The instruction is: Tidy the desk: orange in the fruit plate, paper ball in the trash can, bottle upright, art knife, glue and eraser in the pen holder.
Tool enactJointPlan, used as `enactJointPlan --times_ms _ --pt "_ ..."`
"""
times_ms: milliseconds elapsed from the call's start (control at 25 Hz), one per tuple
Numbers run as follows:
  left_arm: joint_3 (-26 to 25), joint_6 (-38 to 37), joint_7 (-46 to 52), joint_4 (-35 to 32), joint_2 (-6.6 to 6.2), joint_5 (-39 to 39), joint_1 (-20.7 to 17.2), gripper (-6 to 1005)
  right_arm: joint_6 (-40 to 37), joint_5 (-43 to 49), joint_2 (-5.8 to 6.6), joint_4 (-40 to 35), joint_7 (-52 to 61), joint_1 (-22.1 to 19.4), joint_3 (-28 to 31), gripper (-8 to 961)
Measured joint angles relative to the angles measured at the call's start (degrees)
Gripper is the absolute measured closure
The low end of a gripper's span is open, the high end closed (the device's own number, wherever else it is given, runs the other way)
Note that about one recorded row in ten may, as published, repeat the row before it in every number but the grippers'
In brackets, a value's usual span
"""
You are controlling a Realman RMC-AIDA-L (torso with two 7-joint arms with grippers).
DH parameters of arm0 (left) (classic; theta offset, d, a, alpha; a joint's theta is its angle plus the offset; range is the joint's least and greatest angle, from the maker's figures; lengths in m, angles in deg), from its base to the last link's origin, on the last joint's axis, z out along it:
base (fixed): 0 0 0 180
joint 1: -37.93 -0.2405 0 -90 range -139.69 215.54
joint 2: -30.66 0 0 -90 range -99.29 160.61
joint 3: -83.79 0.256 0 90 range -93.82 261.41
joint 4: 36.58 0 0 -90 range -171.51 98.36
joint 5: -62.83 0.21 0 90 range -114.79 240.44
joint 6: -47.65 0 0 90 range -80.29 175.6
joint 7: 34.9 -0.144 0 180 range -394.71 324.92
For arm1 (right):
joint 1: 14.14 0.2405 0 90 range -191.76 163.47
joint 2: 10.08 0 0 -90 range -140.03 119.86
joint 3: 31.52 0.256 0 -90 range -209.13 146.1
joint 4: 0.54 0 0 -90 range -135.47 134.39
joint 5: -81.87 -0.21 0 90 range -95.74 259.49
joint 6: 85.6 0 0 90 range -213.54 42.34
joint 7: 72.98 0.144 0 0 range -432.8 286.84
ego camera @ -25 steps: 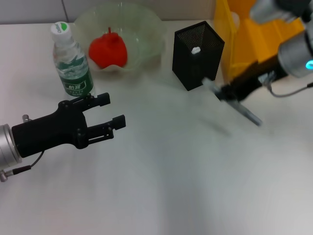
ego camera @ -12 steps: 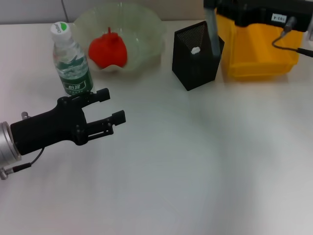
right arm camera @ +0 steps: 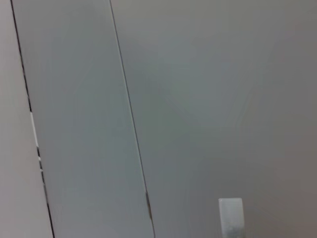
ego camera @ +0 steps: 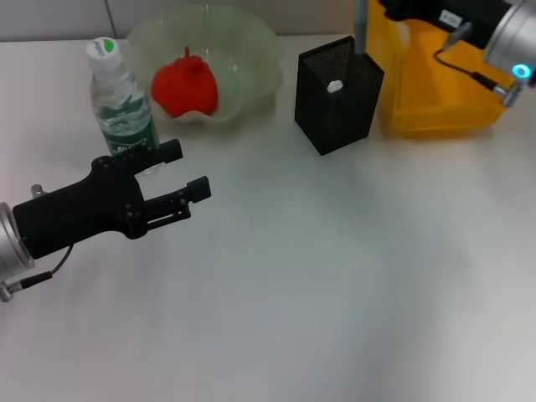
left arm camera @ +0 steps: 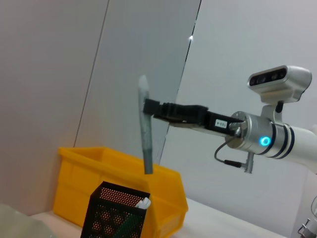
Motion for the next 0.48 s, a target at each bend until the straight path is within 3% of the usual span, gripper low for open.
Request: enactJointPlan --times_ms 480 --pt "-0.4 0.4 -1.3 0.1 0.0 -0.6 -0.3 200 4.0 -4.4 -0.27 6.8 -8.1 2.5 -0.6 771"
